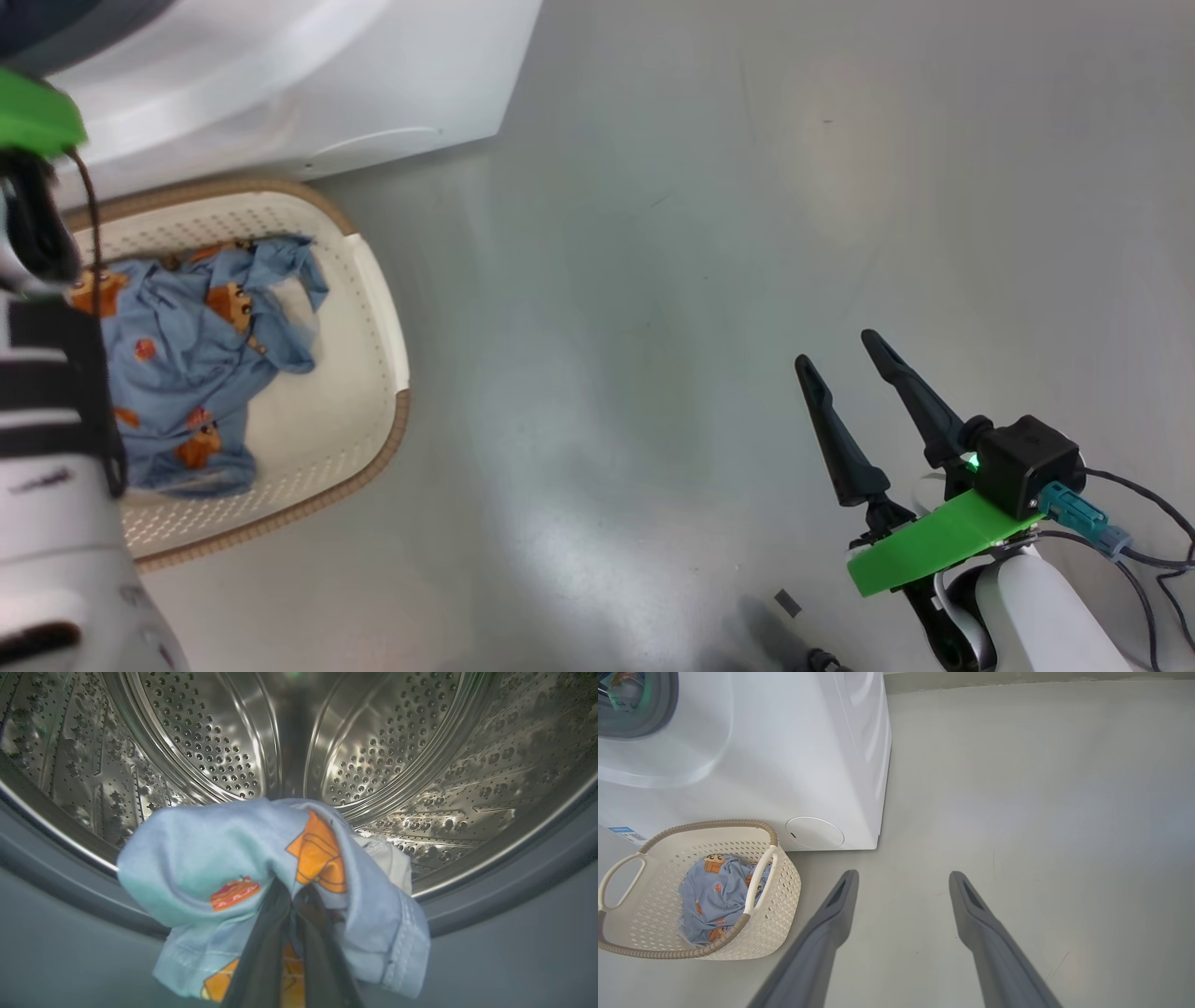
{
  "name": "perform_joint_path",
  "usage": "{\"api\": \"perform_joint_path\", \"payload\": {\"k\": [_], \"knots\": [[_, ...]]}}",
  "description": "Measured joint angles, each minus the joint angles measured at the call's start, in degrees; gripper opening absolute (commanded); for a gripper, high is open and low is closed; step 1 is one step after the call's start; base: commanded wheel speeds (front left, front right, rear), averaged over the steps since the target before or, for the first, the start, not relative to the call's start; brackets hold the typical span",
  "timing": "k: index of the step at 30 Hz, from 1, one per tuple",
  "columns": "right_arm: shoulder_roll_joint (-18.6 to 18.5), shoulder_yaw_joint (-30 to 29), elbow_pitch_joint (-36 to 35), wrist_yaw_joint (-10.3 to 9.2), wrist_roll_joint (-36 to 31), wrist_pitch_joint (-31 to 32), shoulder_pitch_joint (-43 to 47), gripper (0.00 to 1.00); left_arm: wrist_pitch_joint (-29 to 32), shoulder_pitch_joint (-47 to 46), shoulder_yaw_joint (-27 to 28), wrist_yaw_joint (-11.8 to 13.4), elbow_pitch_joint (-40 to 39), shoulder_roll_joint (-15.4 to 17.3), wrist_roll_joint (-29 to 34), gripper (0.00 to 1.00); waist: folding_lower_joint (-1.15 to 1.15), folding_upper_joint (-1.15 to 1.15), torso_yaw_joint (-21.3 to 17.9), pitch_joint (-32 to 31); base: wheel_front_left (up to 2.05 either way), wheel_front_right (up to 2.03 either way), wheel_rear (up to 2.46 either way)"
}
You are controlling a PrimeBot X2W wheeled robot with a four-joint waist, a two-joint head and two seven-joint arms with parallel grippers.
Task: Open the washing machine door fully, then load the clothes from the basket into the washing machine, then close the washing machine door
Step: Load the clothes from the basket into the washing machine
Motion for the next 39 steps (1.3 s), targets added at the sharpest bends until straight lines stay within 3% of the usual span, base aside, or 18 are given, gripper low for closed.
{"api": "perform_joint_path", "payload": {"k": [13,18,22,32,39], "knots": [[-0.2,0.0,0.2,0.0,0.0,0.0,2.3,1.0,0.0,-10.7,1.9,1.1,10.6,3.6,0.7,0.0,0.0,0.0,-2.3,-1.3,0.0,0.0,0.0],[-0.3,-0.2,-0.1,0.0,0.1,0.0,3.2,1.0,0.0,-12.7,3.1,2.6,12.9,5.3,1.1,0.0,0.0,0.0,-3.1,-1.1,0.0,0.0,0.0],[-0.4,-1.3,-0.7,0.0,0.1,0.0,5.1,1.0,0.0,-14.5,3.7,3.6,12.0,6.2,1.5,0.0,0.0,0.0,-3.7,-0.5,0.0,0.0,0.0],[-0.1,-1.0,-1.8,0.0,0.1,0.0,6.3,1.0,0.0,-15.8,3.7,3.1,3.1,7.3,4.8,0.0,0.0,0.0,-5.0,1.4,0.0,0.0,0.0],[0.2,0.4,-1.6,0.0,0.1,0.0,6.8,1.0,0.0,-15.8,4.0,5.5,9.7,10.4,7.3,0.0,0.0,0.0,-7.4,0.3,0.0,0.0,0.0]]}}
